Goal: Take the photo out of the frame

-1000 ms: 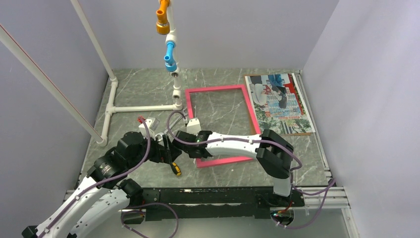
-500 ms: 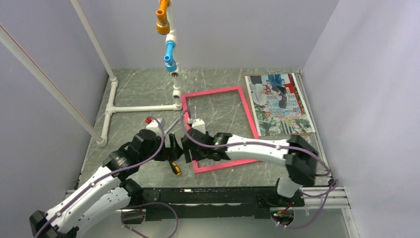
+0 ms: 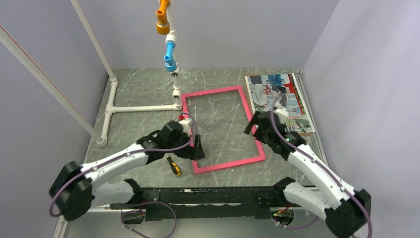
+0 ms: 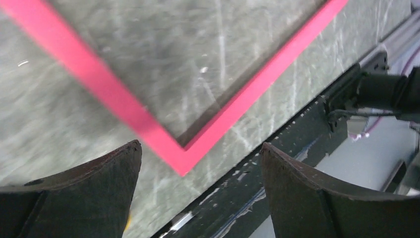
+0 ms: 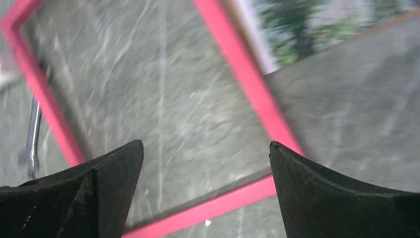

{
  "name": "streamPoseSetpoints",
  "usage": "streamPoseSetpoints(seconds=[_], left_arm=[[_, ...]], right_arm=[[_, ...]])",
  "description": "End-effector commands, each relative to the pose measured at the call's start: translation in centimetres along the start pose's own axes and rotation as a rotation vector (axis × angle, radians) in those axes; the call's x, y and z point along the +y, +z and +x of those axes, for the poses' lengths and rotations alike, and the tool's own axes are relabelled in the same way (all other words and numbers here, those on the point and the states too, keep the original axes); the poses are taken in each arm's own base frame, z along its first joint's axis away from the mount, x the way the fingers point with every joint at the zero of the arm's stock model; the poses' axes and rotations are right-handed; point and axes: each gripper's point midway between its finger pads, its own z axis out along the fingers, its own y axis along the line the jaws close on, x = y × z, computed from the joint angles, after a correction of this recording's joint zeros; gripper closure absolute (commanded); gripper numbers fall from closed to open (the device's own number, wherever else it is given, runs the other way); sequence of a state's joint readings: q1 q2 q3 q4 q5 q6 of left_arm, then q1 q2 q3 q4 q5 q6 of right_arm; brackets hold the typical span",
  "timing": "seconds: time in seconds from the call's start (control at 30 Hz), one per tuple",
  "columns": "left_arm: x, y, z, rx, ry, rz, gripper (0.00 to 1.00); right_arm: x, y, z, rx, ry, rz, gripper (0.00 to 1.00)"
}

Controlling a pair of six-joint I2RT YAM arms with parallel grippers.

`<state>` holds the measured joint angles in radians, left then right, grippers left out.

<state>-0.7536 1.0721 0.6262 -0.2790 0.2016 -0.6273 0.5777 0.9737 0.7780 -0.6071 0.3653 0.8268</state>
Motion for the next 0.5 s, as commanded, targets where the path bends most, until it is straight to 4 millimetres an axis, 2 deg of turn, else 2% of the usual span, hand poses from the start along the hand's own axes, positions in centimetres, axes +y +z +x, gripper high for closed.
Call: streamPoseSetpoints(seconds=[0.0, 0.1, 0.2, 0.27, 0.47], left_arm=[[-7.2, 2.8, -1.6, 0.045, 0.180, 0.193, 0.09], [-9.4, 6.0, 0.0, 0.150, 0.259, 0.217, 0.09], [-11.7, 8.1, 0.8, 0.182, 0.356, 0.253, 0.08], [-12.4, 9.6, 1.5, 0.194, 0.466, 0.239, 0.07], [-12.7, 12.8, 3.3, 0.229, 0.798, 0.138, 0.03]], right_arm=[[-6.6, 0.1, -1.8, -0.052, 0.187, 0.142, 0.01], [-9.6, 1.0, -2.2, -0.037, 0.283, 0.171, 0.01], [-12.4, 2.3, -2.2, -0.001, 0.368, 0.186, 0.01], [-14.0, 2.8, -2.1, 0.007, 0.393, 0.196, 0.02], [-16.2, 3.3, -2.7, 0.003, 0.465, 0.180, 0.03]])
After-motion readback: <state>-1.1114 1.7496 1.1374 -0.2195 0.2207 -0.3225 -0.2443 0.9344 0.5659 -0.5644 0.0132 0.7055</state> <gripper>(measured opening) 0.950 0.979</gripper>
